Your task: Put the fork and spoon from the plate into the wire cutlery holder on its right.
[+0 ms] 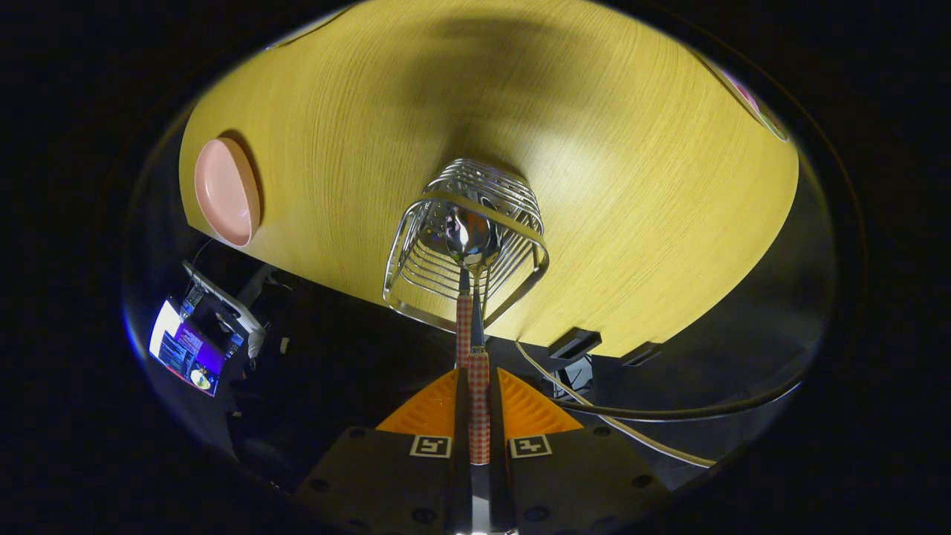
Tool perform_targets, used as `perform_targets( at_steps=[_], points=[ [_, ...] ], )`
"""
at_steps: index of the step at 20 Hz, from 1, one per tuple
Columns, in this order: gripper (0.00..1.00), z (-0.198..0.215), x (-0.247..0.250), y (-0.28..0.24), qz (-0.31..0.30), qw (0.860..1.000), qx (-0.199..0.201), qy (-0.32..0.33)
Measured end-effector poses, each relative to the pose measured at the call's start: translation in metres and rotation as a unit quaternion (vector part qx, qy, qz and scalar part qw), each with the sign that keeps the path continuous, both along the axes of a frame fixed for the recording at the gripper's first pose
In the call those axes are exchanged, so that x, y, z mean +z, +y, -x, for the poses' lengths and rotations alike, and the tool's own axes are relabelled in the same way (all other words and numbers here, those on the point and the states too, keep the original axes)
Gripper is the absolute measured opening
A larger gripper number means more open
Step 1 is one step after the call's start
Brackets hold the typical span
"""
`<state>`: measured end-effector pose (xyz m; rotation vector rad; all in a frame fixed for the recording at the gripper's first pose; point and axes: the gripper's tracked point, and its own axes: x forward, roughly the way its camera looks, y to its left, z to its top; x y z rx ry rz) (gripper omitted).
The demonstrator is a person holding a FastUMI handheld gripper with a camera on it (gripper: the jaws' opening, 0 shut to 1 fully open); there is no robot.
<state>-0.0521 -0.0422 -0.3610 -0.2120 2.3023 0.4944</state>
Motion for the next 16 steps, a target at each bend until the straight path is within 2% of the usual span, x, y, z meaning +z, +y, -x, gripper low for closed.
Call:
perform_targets(
  at_steps=[5,6,7,9,11,14,15,16],
  points=[
    [0.19,-0.009,-0.01,0.012,-0.019,0.999,-0.026,-0.032],
    [0.2,-0.012,-0.011,0.016,-0.028,0.998,-0.033,-0.046],
    [0.27,-0.017,-0.01,0.017,-0.037,0.996,-0.04,-0.065],
    [0.29,-0.023,-0.005,0.022,-0.063,0.99,-0.06,-0.108],
    [0.4,-0.028,0.001,0.027,-0.087,0.98,-0.088,-0.153],
    [0.5,-0.031,0.012,0.033,-0.119,0.958,-0.136,-0.221],
    [0.6,-0.033,0.017,0.034,-0.127,0.949,-0.147,-0.247],
    [0.66,-0.036,0.022,0.035,-0.136,0.938,-0.155,-0.278]
  ],
)
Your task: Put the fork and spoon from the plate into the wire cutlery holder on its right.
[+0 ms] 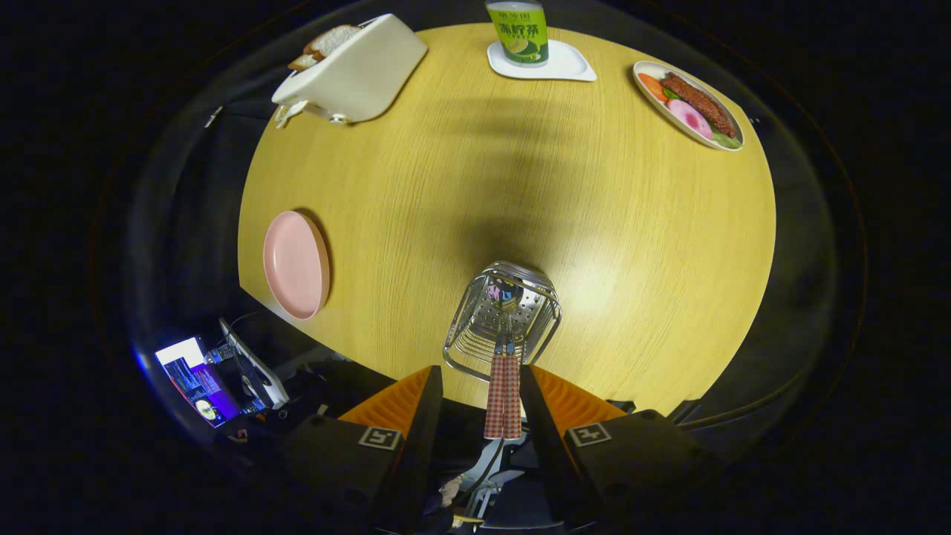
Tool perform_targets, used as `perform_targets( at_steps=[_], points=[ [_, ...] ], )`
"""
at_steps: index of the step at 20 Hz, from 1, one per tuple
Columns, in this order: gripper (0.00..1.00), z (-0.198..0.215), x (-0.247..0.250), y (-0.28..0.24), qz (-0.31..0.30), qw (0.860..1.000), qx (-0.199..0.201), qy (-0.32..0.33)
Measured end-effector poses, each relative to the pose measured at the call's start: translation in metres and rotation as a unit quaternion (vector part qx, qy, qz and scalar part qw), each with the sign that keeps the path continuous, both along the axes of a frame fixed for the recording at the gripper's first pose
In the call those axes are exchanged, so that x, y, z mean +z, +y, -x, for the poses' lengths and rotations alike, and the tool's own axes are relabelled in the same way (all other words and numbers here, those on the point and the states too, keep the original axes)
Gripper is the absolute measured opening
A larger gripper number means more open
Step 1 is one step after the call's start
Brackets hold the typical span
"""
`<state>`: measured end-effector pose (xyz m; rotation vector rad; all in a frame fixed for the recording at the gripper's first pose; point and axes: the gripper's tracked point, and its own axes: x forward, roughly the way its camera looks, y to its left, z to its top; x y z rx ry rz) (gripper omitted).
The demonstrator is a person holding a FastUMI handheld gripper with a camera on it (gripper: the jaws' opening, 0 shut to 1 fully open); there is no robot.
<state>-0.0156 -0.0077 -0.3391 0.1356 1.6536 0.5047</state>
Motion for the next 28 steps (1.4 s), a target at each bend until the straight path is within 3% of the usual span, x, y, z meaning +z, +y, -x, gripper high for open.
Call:
perform_targets(
  at_steps=[3,5,11,21,23,28],
  points=[
    [0.9,-0.011,0.016,-0.004,0.006,0.994,-0.05,-0.102],
    [0.99,-0.019,0.032,-0.005,0.014,0.983,-0.077,-0.165],
    [1.0,-0.026,0.093,0.0,0.01,0.937,-0.139,-0.32],
    [0.99,-0.032,0.203,0.001,0.002,0.832,-0.196,-0.519],
    [1.0,-0.029,0.219,0.002,-0.005,0.817,-0.2,-0.54],
    [0.99,-0.031,0.233,0.005,-0.011,0.8,-0.203,-0.565]
  ],
)
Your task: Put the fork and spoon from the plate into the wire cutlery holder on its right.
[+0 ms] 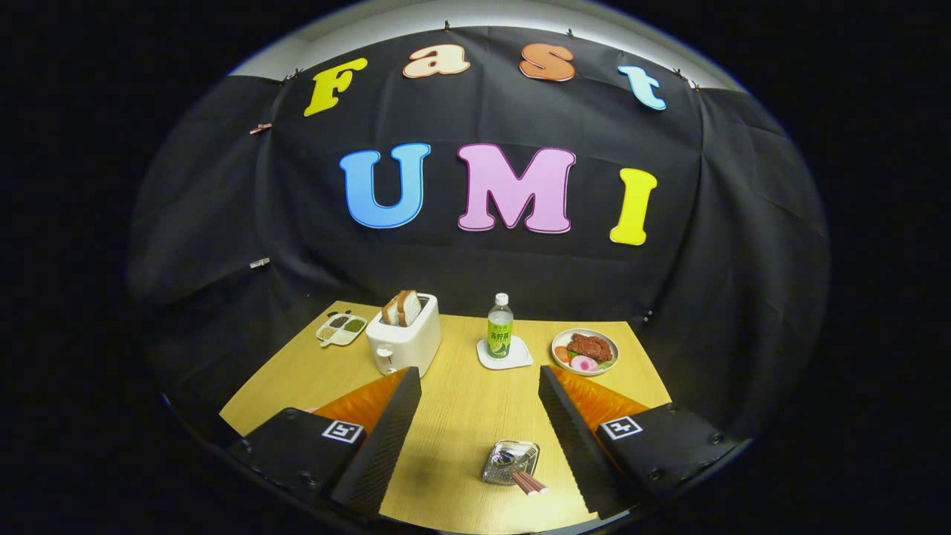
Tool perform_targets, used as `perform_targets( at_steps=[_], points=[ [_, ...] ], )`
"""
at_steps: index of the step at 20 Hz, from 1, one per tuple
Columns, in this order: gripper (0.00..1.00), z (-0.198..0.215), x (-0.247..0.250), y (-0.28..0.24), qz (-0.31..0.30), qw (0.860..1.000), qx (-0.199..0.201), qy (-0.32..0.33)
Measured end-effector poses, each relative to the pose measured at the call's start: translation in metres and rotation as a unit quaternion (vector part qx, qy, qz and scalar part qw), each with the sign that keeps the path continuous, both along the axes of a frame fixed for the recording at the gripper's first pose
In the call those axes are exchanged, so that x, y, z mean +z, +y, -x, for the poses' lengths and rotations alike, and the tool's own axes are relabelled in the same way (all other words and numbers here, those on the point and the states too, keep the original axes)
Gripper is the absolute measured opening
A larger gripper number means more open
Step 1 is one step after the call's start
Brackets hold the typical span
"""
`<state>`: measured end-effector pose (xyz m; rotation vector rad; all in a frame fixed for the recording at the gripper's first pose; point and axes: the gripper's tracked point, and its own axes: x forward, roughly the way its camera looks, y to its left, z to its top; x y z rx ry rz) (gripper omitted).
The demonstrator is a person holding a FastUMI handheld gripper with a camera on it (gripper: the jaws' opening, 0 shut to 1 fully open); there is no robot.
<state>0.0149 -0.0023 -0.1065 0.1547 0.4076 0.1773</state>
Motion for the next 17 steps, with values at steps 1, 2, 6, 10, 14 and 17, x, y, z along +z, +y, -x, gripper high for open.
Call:
perform_targets(
  at_steps=[1,2,6,10,14,17],
  points=[
    [0.99,-0.0003,0.0019,0.0007,-0.002,1.0,0.0,-0.002],
    [0.99,0.0012,0.0029,0.0002,-0.005,1.0,-0.002,-0.005],
    [0.99,0.0008,0.0077,-0.0011,-0.008,1.0,-0.007,-0.011],
    [0.99,-0.0004,0.0086,-0.0027,-0.009,1.0,-0.006,-0.008],
    [0.99,0.0009,0.0084,-0.0075,-0.002,1.0,-0.009,-0.01],
    [0.99,0.0026,0.0081,-0.0082,-0.007,1.0,-0.015,-0.011]
  ],
)
